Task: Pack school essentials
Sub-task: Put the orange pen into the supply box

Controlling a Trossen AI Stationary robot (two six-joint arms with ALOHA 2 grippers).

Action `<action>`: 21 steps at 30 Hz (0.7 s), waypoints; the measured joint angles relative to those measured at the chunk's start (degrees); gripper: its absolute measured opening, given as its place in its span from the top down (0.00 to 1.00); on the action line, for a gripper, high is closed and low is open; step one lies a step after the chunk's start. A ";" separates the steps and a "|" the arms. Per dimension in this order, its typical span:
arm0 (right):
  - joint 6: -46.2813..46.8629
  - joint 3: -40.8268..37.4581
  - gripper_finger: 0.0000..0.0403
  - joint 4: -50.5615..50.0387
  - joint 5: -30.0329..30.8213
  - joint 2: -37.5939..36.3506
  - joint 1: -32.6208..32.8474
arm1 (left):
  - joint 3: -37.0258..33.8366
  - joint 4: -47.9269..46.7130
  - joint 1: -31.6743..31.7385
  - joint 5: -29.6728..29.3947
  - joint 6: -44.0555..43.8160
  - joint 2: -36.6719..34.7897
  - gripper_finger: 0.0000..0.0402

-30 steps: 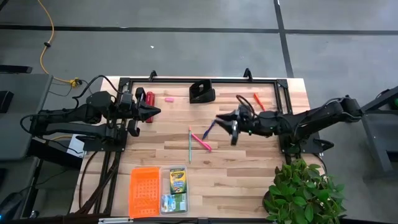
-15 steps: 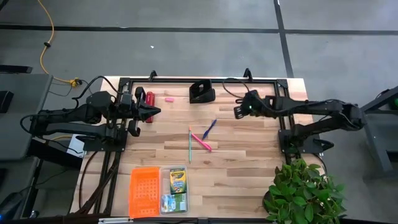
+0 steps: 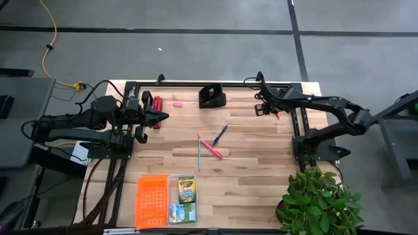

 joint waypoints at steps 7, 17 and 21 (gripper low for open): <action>2.28 0.00 0.43 -0.48 0.59 6.01 -3.86 | 0.00 0.00 0.00 0.00 0.01 0.00 1.00; -0.16 0.00 0.42 1.68 -3.89 12.23 -9.37 | 0.00 0.00 0.00 0.00 0.01 0.00 1.00; -3.66 0.33 0.45 2.33 -9.44 13.62 -11.97 | 0.00 0.00 0.00 0.00 -0.40 0.00 1.00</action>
